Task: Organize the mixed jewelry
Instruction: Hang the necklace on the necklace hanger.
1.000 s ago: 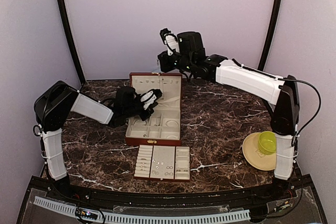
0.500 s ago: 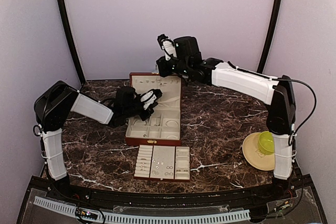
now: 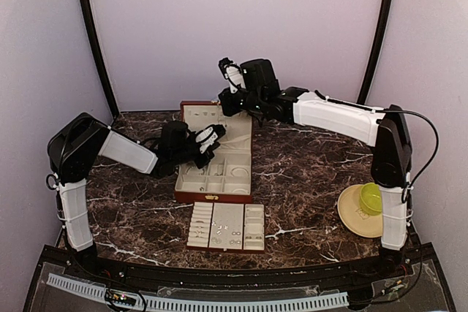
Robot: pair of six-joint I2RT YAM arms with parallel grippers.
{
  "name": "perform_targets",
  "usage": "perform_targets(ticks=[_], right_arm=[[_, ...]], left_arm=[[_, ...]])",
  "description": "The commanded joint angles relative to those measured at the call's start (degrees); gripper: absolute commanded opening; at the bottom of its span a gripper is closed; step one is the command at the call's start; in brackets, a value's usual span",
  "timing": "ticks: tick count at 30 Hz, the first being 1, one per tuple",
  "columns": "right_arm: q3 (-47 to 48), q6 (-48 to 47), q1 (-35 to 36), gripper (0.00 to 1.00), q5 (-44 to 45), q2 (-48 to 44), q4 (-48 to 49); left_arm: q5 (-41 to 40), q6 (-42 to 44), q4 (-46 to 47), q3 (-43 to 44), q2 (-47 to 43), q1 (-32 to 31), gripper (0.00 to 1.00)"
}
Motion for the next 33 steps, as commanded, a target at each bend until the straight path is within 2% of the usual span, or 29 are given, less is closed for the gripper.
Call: perform_targets(ticks=[1,33], right_arm=[[-0.71,0.74,-0.53,0.0,0.24,-0.23,2.0],[-5.0,2.17,-1.43,0.0,2.38,-0.09,0.28]], left_arm=[[2.63,-0.77,-0.07,-1.46,-1.43,-1.59,0.0],[1.82,-0.44,0.36,-1.83,-1.49,-1.58,0.0]])
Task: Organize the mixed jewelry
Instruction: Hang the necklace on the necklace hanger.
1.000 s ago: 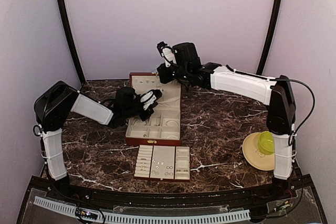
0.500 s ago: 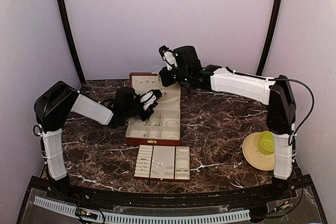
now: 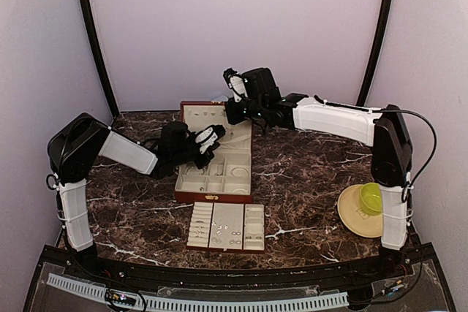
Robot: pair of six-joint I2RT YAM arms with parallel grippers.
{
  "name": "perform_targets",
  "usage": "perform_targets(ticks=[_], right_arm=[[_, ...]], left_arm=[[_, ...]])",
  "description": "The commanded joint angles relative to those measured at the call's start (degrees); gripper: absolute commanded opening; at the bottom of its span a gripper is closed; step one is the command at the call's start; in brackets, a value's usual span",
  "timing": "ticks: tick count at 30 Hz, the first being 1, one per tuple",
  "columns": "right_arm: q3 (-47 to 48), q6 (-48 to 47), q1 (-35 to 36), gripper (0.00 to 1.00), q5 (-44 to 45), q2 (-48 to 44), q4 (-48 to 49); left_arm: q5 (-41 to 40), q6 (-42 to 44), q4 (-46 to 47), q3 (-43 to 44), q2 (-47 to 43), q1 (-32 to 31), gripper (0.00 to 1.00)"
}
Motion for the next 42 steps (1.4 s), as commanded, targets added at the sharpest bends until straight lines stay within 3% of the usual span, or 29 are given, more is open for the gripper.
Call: perform_targets(ticks=[1,42], right_arm=[[-0.62,0.9,-0.56,0.0,0.91,-0.01,0.45],[0.14,3.0,-1.12,0.0,-0.35,2.11,-2.11]], left_arm=[[2.03,-0.44,-0.45,-1.35,-1.43,-1.5,0.0],[2.34,-0.44,-0.03,-1.53,-1.53,-1.53,0.0]])
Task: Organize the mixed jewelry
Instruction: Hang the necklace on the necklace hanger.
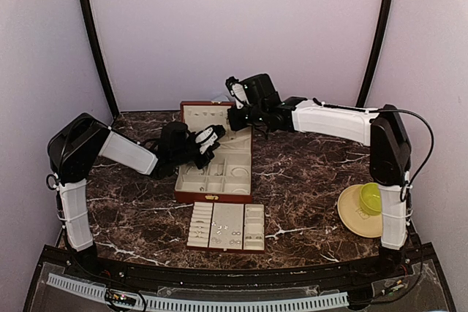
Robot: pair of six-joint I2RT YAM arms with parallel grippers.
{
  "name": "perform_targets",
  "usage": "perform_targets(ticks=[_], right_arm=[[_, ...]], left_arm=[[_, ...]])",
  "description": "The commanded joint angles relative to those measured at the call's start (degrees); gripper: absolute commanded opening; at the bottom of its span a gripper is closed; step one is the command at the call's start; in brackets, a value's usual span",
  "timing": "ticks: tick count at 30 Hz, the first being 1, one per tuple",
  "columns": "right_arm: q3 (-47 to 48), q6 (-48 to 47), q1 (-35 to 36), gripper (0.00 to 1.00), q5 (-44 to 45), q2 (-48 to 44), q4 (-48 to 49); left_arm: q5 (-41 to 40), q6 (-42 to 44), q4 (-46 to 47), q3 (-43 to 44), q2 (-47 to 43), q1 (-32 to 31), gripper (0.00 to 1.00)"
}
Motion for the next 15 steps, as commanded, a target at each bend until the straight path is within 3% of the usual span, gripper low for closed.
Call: perform_targets(ticks=[1,9,15], right_arm=[[2.04,0.91,-0.38,0.0,0.73,1.46,0.1],[3.15,1.86,-0.41,0.0,1.17,1.52,-0.18],[4.04,2.62,-0.41,0.1,1.52,1.5,-0.76]], left_arm=[[2.51,-0.47,-0.41,-1.46,-1.56,-1.5,0.0],[2.48,-0.47,-0.04,-1.87,-1.65,-1.46,0.0],[2.39,-0.47,0.18,-2.06,-1.61,-1.51,0.0]])
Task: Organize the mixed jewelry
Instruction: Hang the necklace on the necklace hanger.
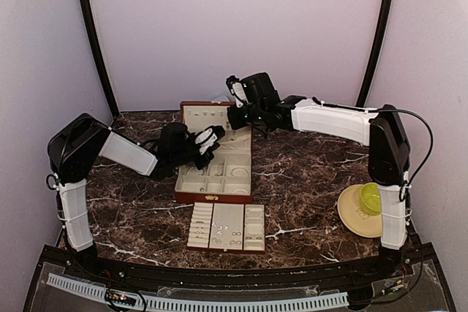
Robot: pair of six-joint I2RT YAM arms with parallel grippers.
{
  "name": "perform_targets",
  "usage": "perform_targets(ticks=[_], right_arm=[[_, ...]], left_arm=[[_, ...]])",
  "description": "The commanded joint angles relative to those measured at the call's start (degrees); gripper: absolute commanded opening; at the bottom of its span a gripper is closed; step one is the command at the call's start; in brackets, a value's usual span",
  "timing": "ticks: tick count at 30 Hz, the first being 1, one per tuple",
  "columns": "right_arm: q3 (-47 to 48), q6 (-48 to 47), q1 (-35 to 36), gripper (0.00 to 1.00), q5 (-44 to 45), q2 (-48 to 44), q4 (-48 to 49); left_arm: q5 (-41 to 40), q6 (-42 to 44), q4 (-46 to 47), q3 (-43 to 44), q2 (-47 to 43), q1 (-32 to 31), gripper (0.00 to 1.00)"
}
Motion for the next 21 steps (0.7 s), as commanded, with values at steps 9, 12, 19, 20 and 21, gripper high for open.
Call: perform_targets(ticks=[9,12,19,20,21], right_arm=[[3.08,1.52,-0.39,0.12,1.04,0.95,0.63],[3.04,1.59,-0.4,0.12,0.41,0.91,0.75],[0.93,1.78,-0.41,0.14,-4.6,-2.25,2.3],[0.34,1.78,-0.41,0.15,-5.18,-2.89,2.76],[-0.24,1.9,-0.4,0.16,-5.8,-3.5,2.97]], left_arm=[[2.37,-0.62,-0.47,-1.49,-1.63,-1.49,0.0],[2.35,-0.66,-0.41,-1.65,-1.6,-1.43,0.0],[1.61,-2.79,0.87,-1.85,-1.83,-1.49,0.03],[1.74,-3.45,1.17,-1.81,-2.02,-1.45,0.05],[1.95,-3.75,1.26,-1.7,-2.02,-1.47,0.06]])
